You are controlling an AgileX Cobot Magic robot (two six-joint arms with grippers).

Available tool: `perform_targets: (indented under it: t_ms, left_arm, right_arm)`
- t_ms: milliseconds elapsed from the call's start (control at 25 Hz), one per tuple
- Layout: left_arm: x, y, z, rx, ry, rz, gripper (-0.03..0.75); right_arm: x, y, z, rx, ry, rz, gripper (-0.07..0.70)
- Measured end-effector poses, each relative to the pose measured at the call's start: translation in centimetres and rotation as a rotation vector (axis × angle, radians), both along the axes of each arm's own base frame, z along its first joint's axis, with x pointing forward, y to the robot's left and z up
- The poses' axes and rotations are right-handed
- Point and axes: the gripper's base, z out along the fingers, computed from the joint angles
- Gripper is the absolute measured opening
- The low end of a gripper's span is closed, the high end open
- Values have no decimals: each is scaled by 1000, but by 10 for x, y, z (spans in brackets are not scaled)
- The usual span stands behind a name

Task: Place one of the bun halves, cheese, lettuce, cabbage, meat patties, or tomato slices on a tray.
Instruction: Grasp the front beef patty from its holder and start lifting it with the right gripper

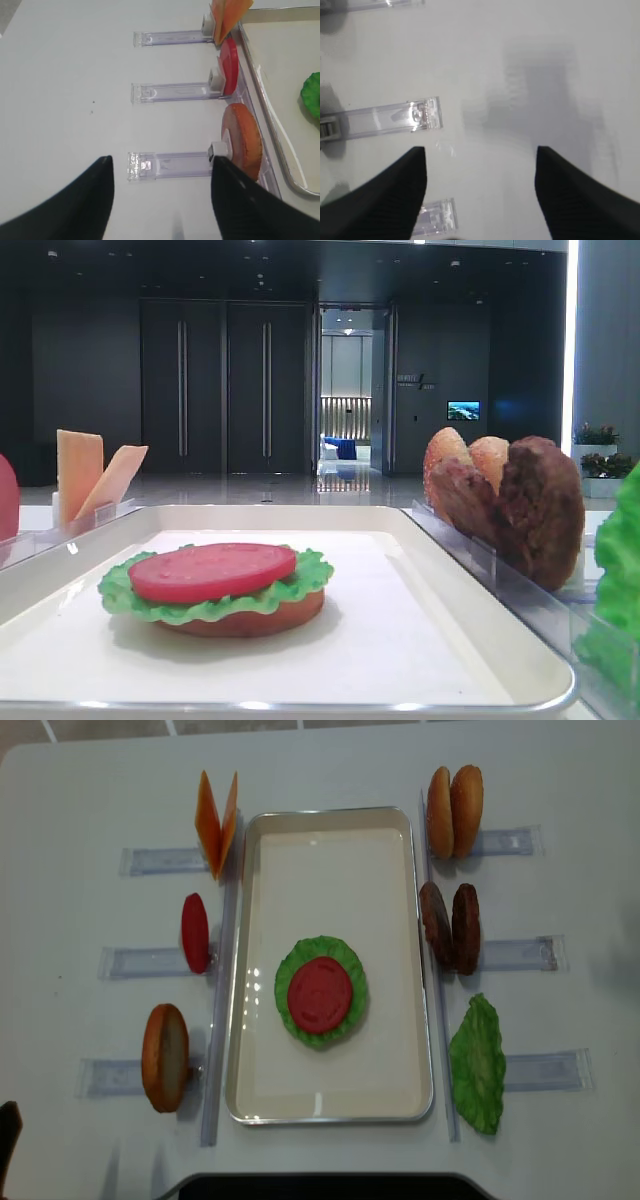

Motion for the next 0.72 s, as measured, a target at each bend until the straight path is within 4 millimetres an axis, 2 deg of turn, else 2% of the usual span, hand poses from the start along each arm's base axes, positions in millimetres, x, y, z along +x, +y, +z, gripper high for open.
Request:
perform_targets:
  t_ms: [200, 320, 440, 720]
  left_arm:
    - [0, 0, 0, 0, 0, 0, 468]
    - [0, 0, 0, 0, 0, 0, 468]
    - [0, 0, 0, 0, 0, 0, 468]
    - [0, 0, 0, 0, 0, 0, 468]
  right_arm:
    - [36, -2, -4, 9, 50, 2, 445]
    - [45, 11, -3, 30, 78, 38, 445]
    - [47, 47, 1, 51, 86, 97, 445]
    - [40, 168, 0, 53, 91, 269, 445]
